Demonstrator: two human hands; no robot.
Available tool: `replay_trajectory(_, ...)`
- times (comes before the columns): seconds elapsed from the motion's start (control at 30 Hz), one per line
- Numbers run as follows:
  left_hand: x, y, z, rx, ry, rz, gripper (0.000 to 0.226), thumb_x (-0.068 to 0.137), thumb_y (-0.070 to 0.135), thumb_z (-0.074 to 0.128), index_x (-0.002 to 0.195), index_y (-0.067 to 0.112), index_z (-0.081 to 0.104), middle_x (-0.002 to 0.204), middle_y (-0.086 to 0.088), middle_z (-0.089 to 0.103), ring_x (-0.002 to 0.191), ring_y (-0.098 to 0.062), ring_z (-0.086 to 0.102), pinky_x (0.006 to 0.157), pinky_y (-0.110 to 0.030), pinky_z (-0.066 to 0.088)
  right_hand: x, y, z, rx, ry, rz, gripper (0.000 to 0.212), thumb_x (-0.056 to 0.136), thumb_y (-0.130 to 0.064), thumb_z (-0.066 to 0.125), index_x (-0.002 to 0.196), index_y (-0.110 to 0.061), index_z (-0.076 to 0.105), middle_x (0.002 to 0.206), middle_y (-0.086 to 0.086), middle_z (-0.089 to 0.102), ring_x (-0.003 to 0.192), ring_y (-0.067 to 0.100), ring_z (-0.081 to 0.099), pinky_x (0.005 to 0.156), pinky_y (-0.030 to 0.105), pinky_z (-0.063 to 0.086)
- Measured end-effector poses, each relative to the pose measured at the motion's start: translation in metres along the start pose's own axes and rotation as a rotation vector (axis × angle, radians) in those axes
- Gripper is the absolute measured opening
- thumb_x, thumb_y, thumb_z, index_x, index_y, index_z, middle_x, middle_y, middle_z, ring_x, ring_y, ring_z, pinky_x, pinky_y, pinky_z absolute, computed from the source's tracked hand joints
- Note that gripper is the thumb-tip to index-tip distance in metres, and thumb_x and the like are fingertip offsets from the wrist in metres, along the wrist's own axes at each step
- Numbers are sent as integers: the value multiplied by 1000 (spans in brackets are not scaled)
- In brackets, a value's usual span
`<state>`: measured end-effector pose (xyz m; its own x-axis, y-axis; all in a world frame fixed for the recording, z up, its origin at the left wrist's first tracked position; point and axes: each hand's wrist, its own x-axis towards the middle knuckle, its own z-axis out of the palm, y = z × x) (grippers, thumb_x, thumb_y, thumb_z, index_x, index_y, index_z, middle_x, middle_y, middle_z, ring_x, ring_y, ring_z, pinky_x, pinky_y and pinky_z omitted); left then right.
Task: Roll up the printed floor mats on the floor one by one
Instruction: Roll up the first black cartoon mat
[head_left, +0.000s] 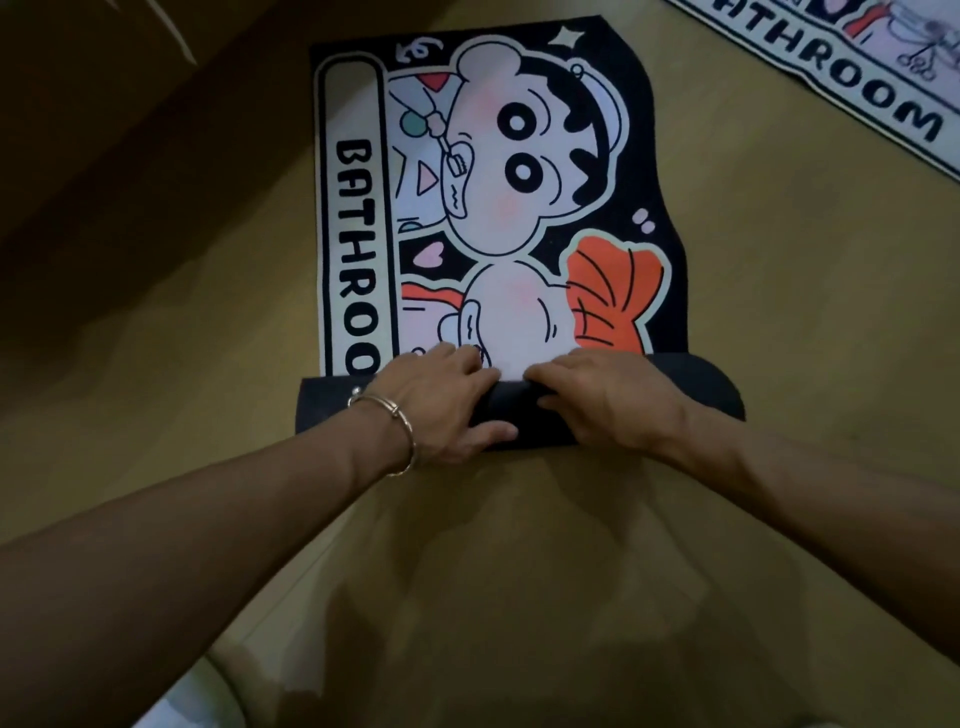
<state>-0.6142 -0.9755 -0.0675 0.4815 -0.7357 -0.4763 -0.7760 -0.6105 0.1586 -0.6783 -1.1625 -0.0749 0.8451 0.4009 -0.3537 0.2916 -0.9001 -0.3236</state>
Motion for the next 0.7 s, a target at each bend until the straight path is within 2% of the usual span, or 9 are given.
replay_trajectory(0.07,3,1,-4,49,16,-21,51,90,61,37,124,23,44,110,0,52,91,-15,47,68,-29,36,4,-3,-3,19,25,76,26,99,-30,40,119,-17,51,105,1,61,91,18,56,78,35,49)
replay_trajectory(0.2,11,6,-9,27,86,-91,30,97,41,40,118,20,42,101,0,57,80,-18,52,63,-32,36,9,-11,-6,46,39,205,13,95,-29,42,100,-17,44,91,0,49,78,16,45,70,31,37)
replay_trajectory(0.23,13,7,-11,22,94,-93,27,98,39,38,116,19,43,99,0,58,77,-18,51,63,-32,36,9,-13,-8,46,33,229,14,91,-29,46,96,-19,39,89,-1,45,78,15,42,69,29,32)
replay_trajectory(0.3,13,9,-13,14,102,-87,25,100,37,34,114,18,43,98,0,56,76,-17,48,63,-32,37,9,-14,-10,2,-5,254,28,83,-29,55,93,-21,31,89,-2,39,78,14,38,69,28,28)
replay_trajectory(0.4,7,13,-13,29,89,-78,26,100,38,31,112,17,41,102,-2,49,79,-16,43,62,-31,37,8,-18,-10,-66,-41,281,38,80,-30,61,94,-21,27,90,-1,36,80,14,36,69,28,31)
replay_trajectory(0.5,2,19,-10,89,82,-79,27,94,40,39,108,17,38,96,-3,45,77,-18,42,62,-32,40,9,-23,-8,-58,-71,325,35,82,-29,62,102,-18,35,91,1,39,80,16,41,69,31,40)
replay_trajectory(0.6,2,22,-9,113,51,-130,27,90,38,47,103,18,35,87,-3,42,73,-20,43,62,-34,37,10,-28,-11,-33,-125,356,31,85,-27,60,101,-17,36,88,1,42,78,17,46,66,32,42)
replay_trajectory(0.7,5,21,-8,173,39,-157,29,89,36,53,95,18,31,87,-4,51,68,-21,42,64,-35,34,13,-31,-16,-36,-177,352,29,87,-26,59,97,-17,32,81,1,40,76,18,46,64,33,42)
